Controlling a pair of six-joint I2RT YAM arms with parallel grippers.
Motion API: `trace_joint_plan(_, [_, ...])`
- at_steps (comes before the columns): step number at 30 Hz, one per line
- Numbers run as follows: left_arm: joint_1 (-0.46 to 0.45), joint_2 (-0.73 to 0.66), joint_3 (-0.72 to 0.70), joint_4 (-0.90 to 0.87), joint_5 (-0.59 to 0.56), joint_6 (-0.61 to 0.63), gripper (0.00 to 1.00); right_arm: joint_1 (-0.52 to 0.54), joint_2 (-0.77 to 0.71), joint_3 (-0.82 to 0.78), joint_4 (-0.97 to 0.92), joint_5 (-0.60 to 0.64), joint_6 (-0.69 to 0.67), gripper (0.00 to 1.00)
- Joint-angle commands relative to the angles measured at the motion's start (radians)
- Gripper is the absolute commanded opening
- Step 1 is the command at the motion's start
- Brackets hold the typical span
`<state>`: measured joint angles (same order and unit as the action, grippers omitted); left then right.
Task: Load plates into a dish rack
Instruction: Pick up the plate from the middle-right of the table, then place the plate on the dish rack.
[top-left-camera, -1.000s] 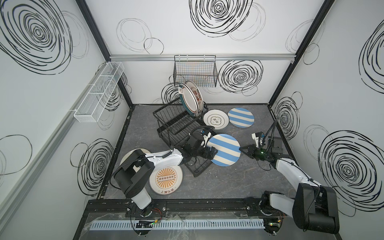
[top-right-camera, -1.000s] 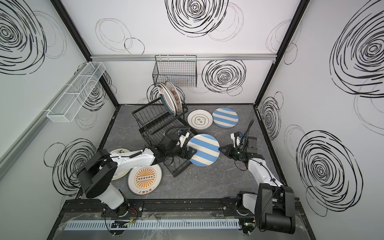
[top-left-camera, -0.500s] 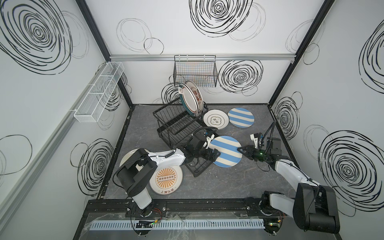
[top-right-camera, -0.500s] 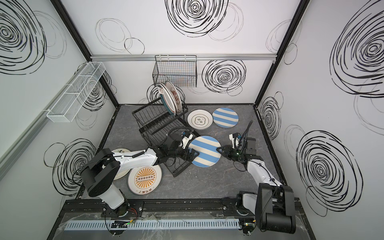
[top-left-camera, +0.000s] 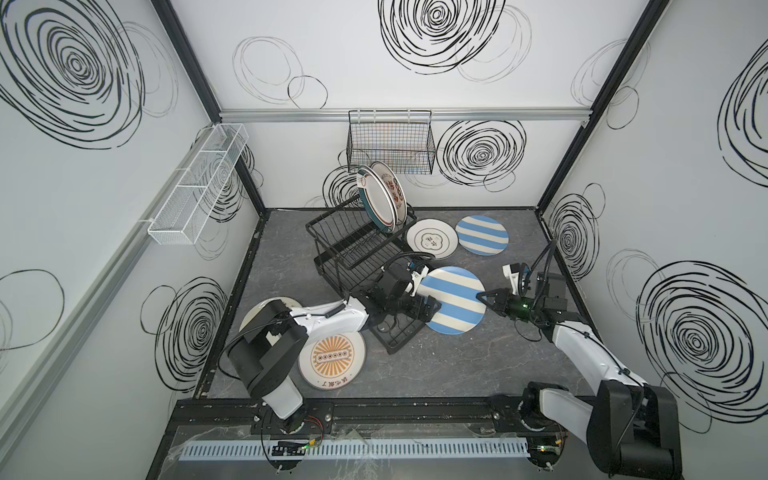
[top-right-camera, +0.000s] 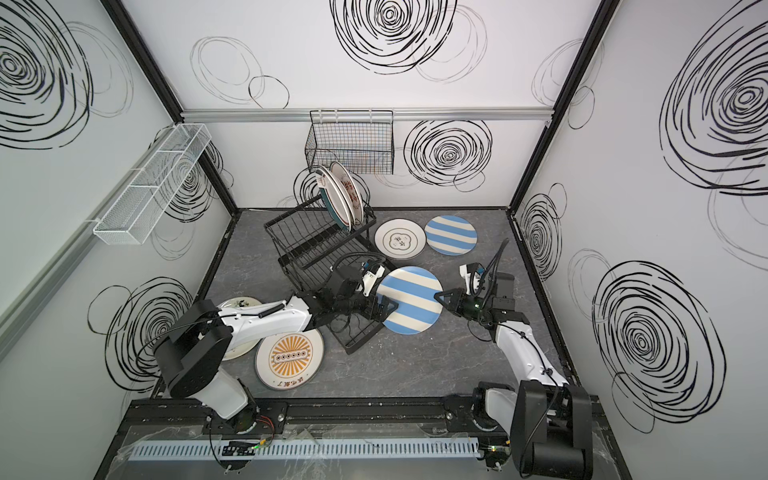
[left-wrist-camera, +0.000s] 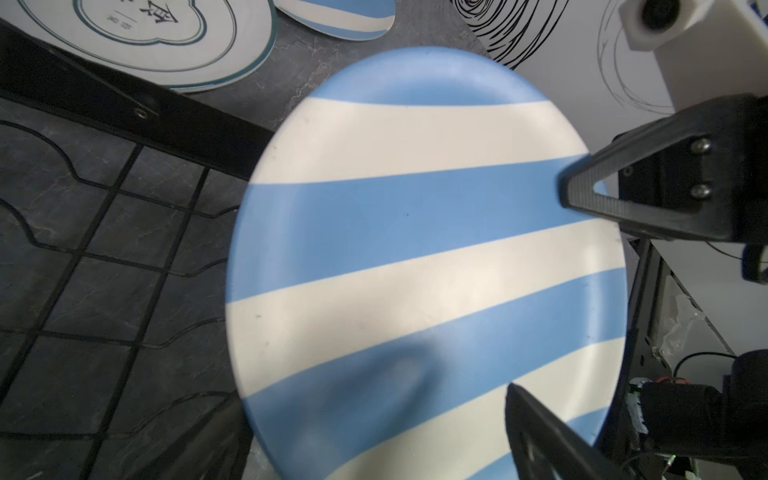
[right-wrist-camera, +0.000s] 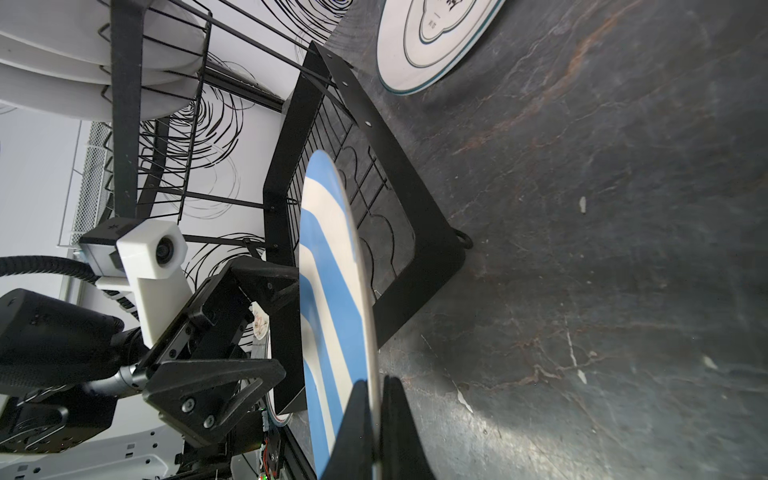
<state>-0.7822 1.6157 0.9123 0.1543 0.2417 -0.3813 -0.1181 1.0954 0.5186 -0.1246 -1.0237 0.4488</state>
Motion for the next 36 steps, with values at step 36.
trace_joint_plan(36, [0.455,-0.795,-0.392,-0.374,0.068,-0.096,0.96,1.155,0.395,1.126,0.142,1.78,-0.485,0.0])
